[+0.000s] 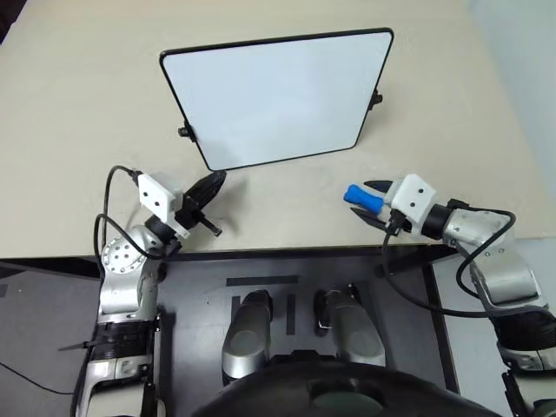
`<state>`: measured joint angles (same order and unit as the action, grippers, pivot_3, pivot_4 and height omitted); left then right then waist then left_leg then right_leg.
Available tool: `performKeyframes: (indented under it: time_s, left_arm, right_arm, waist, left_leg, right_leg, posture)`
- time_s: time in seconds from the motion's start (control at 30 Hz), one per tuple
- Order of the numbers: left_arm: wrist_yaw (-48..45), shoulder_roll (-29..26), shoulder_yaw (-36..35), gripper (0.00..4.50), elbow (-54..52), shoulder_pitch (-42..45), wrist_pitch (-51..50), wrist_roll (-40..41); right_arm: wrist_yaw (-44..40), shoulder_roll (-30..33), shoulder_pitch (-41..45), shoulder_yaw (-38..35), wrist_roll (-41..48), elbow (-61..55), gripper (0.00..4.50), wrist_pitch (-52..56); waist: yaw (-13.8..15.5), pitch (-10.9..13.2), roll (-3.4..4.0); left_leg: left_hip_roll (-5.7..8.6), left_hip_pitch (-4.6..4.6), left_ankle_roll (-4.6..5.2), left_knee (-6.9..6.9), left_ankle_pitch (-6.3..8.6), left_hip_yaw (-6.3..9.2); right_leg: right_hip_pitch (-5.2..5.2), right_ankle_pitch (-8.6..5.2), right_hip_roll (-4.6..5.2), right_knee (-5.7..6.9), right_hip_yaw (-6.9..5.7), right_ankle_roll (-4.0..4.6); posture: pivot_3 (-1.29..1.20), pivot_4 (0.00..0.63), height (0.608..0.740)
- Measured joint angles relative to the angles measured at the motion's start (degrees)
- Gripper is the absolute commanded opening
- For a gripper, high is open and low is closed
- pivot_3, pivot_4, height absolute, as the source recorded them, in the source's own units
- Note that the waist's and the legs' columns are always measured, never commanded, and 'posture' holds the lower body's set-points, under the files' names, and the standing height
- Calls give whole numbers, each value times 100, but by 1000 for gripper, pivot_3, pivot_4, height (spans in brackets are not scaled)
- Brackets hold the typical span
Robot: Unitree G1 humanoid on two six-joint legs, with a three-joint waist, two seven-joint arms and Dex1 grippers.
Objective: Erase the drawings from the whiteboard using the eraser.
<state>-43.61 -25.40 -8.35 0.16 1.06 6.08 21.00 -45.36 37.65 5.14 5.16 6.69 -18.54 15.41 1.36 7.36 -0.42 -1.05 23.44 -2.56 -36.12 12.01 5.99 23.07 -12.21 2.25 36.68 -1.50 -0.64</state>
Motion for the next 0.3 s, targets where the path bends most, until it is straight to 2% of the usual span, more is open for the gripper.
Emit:
performKeyframes:
  time_s: [0.17, 0.3]
  left_arm:
    - [16, -96, -48, 0, -41, -29, -138, 36]
    - [-11, -147, -59, 0, -42, -41, -248, 50]
  right_arm:
    - [18, -93, -294, -676, 595, -360, 2735, 110]
    - [84, -155, -549, -880, 873, -657, 2735, 295]
  waist:
    - [12, -2, -4]
    - [11, -3, -4]
  left_leg:
    - [4, 6, -36, 0, -3, -2]
    - [4, 10, -46, 0, 11, -4]
  right_leg:
    - [0, -23, 0, -2, 5, -8]
    - [0, -33, 0, 1, 6, 13]
  posture:
    - [0, 150, 740]
    - [0, 150, 740]
